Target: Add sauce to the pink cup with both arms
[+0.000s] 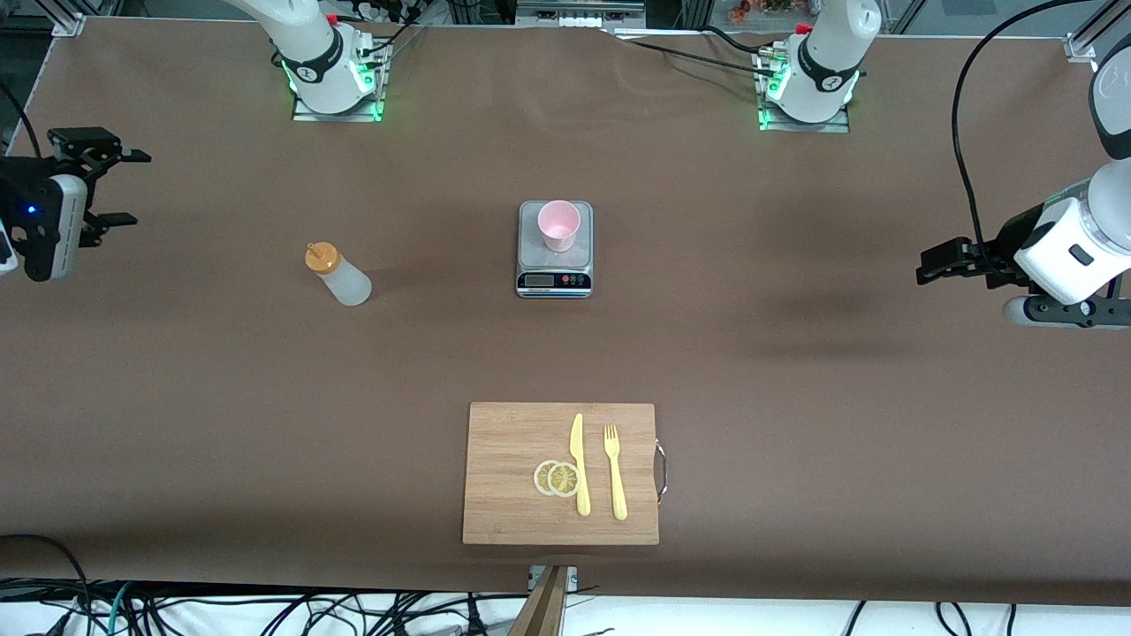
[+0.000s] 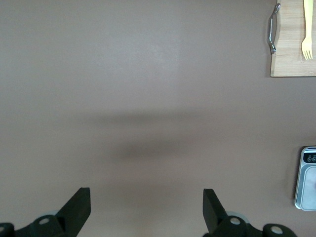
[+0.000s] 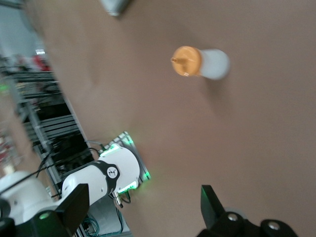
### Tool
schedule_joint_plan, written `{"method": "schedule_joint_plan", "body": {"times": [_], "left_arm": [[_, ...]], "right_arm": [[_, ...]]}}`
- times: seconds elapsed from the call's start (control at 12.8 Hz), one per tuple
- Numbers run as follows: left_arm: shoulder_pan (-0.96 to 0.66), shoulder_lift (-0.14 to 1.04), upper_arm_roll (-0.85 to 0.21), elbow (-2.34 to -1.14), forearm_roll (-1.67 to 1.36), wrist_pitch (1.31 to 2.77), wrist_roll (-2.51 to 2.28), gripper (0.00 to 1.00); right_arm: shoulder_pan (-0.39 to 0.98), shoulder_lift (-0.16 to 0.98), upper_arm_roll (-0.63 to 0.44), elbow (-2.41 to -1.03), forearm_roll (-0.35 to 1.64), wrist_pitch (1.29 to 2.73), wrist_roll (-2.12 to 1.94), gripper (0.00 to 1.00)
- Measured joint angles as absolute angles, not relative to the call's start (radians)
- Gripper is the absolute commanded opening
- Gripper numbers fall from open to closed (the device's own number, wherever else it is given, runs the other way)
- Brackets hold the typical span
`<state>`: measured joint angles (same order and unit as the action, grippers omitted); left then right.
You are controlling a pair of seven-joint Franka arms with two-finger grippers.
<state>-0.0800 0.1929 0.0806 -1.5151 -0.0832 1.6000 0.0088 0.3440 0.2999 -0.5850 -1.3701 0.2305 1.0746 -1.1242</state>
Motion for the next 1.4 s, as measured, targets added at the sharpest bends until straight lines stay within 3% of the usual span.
{"method": "schedule_joint_plan", "body": {"times": [0.23,0.47,0.86,1.4], "left_arm": [[-0.08,0.193,0.08,-1.515,-0.083,1.6,0.009,1.0],[-0.08,0.193,0.08,-1.515,-0.083,1.6,0.006,1.0],[-0.08,0.193,0.08,-1.507,-0.083,1.6,0.004,1.0],[-0.08,0.193,0.08,-1.504,-0.083,1.6,0.003,1.0]], "right_arm": [[0.206,0.162,-0.284,-1.451,0.031,1.198,-0.727,1.0],[0.084,0.081,-0.159,-1.578,0.008,1.366,-0.378,1.0],[-0.052,0.002,-0.042,-1.652,0.007,1.443,-0.253,1.0],[-0.058,-0.02,-0.032,-1.668,0.007,1.542,-0.213,1.0]]}}
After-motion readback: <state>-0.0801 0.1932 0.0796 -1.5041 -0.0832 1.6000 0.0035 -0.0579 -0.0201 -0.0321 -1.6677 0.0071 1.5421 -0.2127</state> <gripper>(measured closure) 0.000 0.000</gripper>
